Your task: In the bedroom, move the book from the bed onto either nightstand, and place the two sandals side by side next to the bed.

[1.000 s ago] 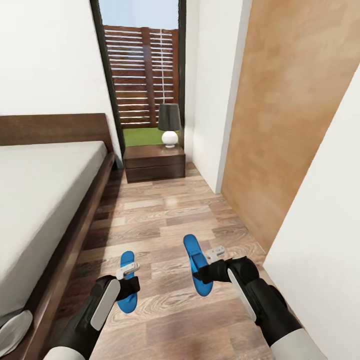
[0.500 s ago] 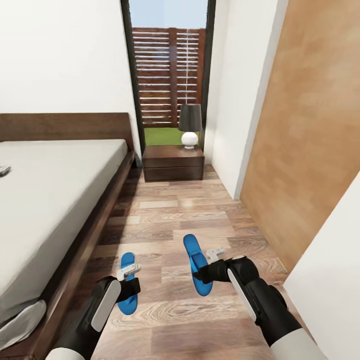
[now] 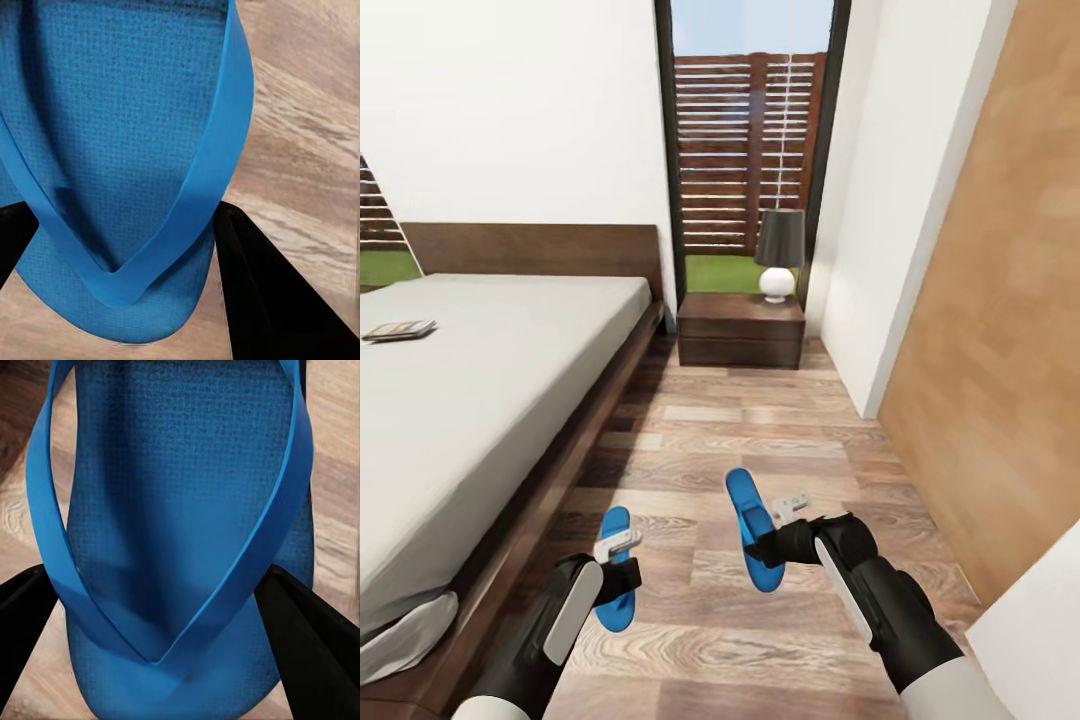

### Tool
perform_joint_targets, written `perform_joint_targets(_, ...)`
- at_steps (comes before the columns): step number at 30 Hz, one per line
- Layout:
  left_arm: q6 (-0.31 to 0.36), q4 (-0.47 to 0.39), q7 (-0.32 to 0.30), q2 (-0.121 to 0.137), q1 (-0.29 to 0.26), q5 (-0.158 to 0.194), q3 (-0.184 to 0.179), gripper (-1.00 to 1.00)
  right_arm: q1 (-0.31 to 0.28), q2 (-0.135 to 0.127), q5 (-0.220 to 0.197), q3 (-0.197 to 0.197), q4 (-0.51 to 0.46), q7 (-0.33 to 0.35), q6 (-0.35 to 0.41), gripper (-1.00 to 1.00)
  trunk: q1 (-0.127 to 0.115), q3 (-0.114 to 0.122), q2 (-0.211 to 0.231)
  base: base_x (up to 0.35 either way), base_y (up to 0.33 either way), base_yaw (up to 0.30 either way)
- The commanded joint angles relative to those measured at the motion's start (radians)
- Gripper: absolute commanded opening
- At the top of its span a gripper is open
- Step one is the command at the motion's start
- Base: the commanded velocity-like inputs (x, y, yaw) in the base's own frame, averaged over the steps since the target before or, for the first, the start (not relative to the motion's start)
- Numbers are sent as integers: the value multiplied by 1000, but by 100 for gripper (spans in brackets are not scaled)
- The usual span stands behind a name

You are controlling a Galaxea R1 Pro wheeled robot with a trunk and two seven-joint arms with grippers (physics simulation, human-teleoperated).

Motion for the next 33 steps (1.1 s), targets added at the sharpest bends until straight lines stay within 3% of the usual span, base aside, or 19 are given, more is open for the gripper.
perform_joint_targets(1, 2, 6, 8, 0, -1, 9, -1, -100, 0, -1, -3, 2, -1, -3, 4, -100, 0, -1, 0, 230, -253, 276)
perform_joint_targets(18, 1, 39, 6, 0, -1, 13, -1, -100, 0, 0, -3, 6, 1, -4, 4, -100, 0, -1, 0, 188, -205, 276)
perform_joint_targets(19, 2, 48, 4, -10, -1, 15, 1, -100, -2, 0, -1, 33, 38, -5, 4, -100, 0, -1, 0, 5, -5, 276)
perform_joint_targets(22, 3, 51, 4, -25, -1, 13, 13, -100, -4, 1, -1, 44, 51, -5, 4, -100, 0, -1, 0, 2, -3, 276)
perform_joint_targets(23, -17, 71, 11, -56, -1, 12, 97, -100, -5, 1, -2, 49, 56, -3, 4, -100, 0, -1, 0, 0, 0, 276)
perform_joint_targets(25, -57, 100, 24, -62, -3, 13, 115, -100, -5, 1, -3, 50, 56, -3, 4, -100, 1, -5, -1, 0, 0, 276)
perform_joint_targets(26, -118, 143, 53, -68, -8, 24, 130, -100, -5, 0, -4, 50, 56, -2, 4, -100, 1, -9, -1, 0, 0, 276)
perform_joint_targets(28, -168, 173, 77, -71, -11, 57, 136, -100, -5, 0, -4, 50, 55, -1, 5, -100, 2, -16, -1, 0, 0, 276)
perform_joint_targets(30, -207, 189, 95, -71, -14, 95, 137, -100, -5, -2, -4, 49, 48, 0, 6, -100, 3, -24, -2, 0, 0, 276)
perform_joint_targets(33, -228, 198, 112, -71, -25, 117, 138, -100, -6, -6, -5, 45, 37, 0, 9, -100, 4, -35, -2, 0, 0, 276)
